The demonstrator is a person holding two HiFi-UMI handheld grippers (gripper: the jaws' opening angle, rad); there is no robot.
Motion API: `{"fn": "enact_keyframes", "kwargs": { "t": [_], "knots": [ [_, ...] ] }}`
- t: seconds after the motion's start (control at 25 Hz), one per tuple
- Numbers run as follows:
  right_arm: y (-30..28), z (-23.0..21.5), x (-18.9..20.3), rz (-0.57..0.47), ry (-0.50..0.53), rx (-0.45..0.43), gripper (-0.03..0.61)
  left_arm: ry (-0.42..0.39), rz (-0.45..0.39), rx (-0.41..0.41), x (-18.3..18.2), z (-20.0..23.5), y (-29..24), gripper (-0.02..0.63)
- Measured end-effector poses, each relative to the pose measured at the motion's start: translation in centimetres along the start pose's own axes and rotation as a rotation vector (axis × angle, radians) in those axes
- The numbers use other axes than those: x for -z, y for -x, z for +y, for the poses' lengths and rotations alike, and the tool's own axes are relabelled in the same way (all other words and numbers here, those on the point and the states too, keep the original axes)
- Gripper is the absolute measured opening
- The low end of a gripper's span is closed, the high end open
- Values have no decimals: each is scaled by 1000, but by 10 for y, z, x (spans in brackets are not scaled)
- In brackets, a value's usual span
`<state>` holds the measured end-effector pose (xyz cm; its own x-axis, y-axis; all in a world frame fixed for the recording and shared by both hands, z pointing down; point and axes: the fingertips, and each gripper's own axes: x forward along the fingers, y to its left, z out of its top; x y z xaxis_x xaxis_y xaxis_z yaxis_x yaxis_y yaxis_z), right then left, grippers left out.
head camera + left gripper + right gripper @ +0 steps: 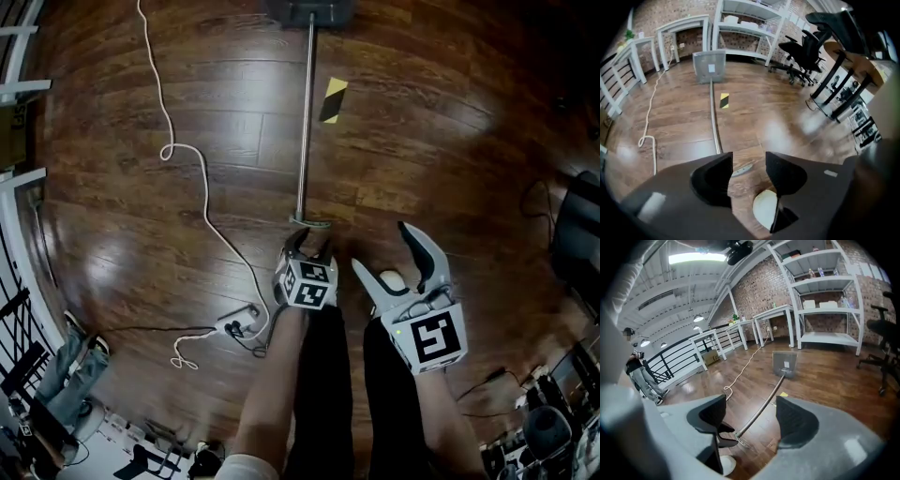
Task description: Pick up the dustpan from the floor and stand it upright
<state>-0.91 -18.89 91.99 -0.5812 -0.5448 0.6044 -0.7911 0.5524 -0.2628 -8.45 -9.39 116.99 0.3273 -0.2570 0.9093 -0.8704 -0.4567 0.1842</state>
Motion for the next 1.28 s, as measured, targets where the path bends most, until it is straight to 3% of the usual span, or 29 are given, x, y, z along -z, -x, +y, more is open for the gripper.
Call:
{"fn": "enact_keyframes", "kwargs": {
  "t": [0.28,0.4,0.48,0.6,0.76,0.88,1.12,1.28],
  "knots": [
    [-38,-25,49,-6,47,-22,322,-272,125,81,54,-8,-92,229],
    [-42,-35,69,22,5,-13,322,-494,236,79,82,-6,-113,183],
    [-42,-43,80,46,-52,-1,322,-651,286,45,88,-1,-121,104],
    [-36,-44,78,59,-95,3,322,-745,297,56,87,-3,-116,89],
    [-23,-47,50,45,-124,21,322,-649,225,142,53,-16,-84,87],
    [0,-38,13,30,-154,28,323,-577,192,187,22,-31,-31,87],
    [72,0,-104,-31,-161,-21,322,-399,141,304,-62,-71,106,87],
    [112,15,-179,-83,-156,-53,322,-328,44,400,-143,-95,184,83]
  ]
}}
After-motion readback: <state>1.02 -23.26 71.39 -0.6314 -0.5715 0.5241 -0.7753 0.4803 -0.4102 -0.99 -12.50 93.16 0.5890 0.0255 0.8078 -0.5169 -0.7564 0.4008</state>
